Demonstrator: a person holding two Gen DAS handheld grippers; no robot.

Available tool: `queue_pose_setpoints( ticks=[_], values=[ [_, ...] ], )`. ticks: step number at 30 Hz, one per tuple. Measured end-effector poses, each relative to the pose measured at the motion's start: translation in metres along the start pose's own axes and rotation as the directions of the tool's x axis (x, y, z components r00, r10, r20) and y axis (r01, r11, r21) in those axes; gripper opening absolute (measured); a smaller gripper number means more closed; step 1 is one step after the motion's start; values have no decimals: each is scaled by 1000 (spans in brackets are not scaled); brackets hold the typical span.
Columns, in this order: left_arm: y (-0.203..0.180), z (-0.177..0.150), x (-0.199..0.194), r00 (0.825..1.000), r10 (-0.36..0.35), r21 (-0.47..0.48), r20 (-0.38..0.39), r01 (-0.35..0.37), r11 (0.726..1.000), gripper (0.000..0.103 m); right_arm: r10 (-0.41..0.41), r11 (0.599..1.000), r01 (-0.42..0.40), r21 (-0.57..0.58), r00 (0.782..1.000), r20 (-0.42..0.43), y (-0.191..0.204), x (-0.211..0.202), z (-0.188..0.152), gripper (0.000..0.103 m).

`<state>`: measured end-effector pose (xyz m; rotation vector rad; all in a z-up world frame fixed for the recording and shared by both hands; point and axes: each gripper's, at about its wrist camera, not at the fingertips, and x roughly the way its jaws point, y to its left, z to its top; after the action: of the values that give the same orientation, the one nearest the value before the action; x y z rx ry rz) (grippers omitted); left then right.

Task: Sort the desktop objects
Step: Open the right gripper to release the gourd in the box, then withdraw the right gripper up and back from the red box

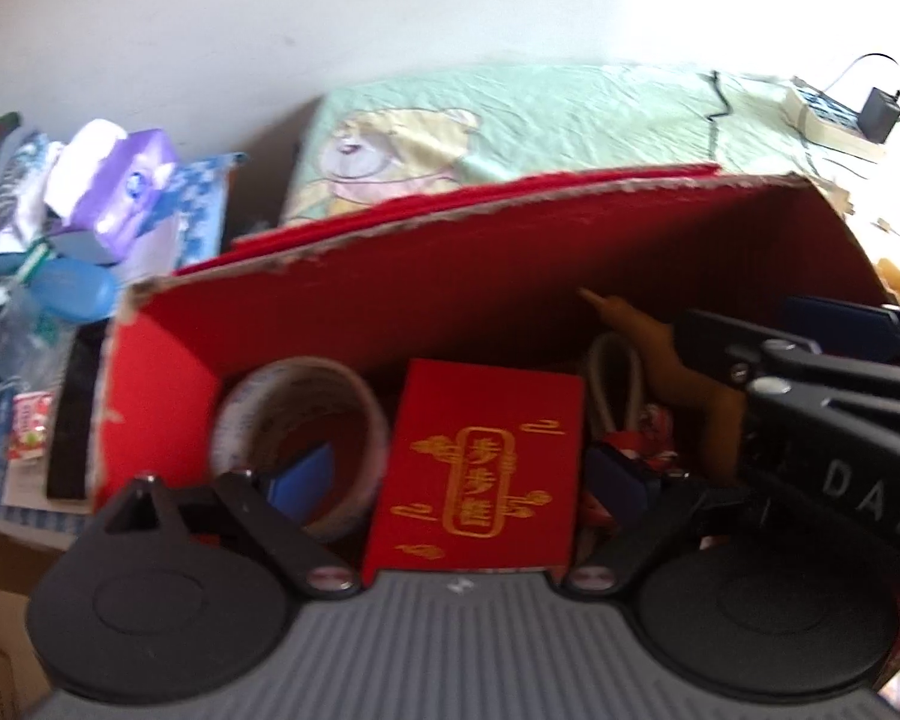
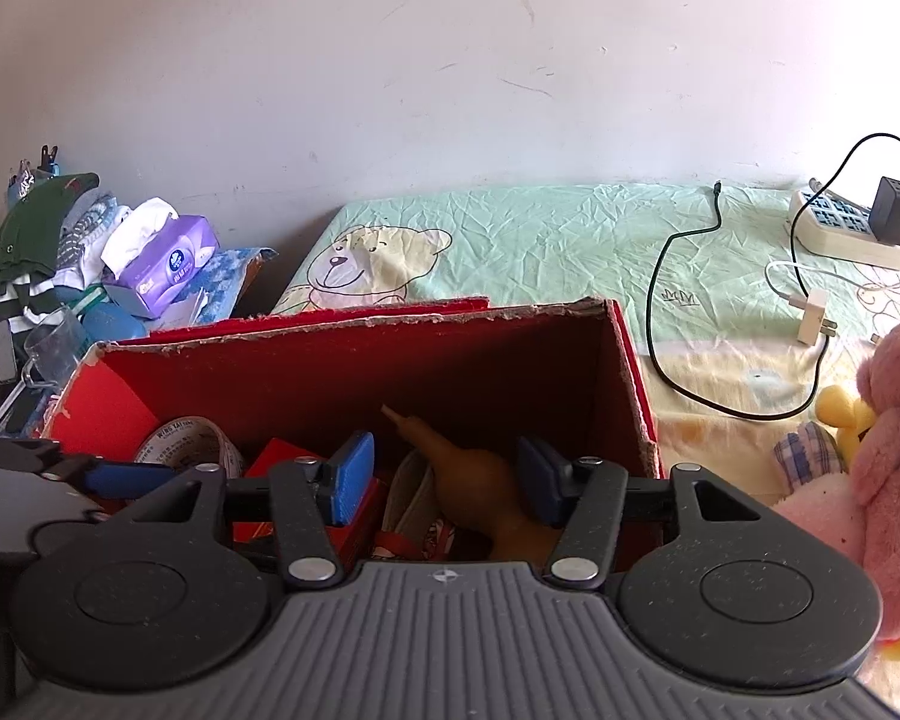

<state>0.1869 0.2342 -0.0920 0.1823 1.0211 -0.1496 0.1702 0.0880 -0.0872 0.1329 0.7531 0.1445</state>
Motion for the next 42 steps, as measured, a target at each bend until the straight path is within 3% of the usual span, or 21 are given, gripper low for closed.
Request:
queue_pose_setpoints(
  ticks=[3,6,9,11,12,14,15,42],
  values=[
    [7,-2,-1,999,39,-12,0,-39,999,92,-7,1000,7,-4,1000,5,3,2,1,58],
    [15,-2,1,999,34,-37,-1,-34,999,92,-4,999,5,-35,1000,9,8,6,2,58],
    [20,0,6,1000,24,-59,-11,-25,998,93,22,998,-24,-60,999,-31,11,13,3,55],
    [22,1,7,1000,16,-72,-15,-18,997,93,46,999,-46,-5,997,-64,2,19,5,54],
    [21,1,7,1000,20,-73,-14,-21,997,93,64,997,-60,44,994,-92,-5,23,6,52],
    [19,0,5,999,35,-64,-5,-35,997,93,109,986,-89,141,984,-142,-18,32,7,30],
    [18,0,5,999,39,-62,-2,-39,997,93,117,983,-93,156,981,-155,-19,33,6,29],
    [14,4,9,997,82,-71,3,-82,994,90,98,990,-84,110,987,-129,-10,31,6,30]
  ],
)
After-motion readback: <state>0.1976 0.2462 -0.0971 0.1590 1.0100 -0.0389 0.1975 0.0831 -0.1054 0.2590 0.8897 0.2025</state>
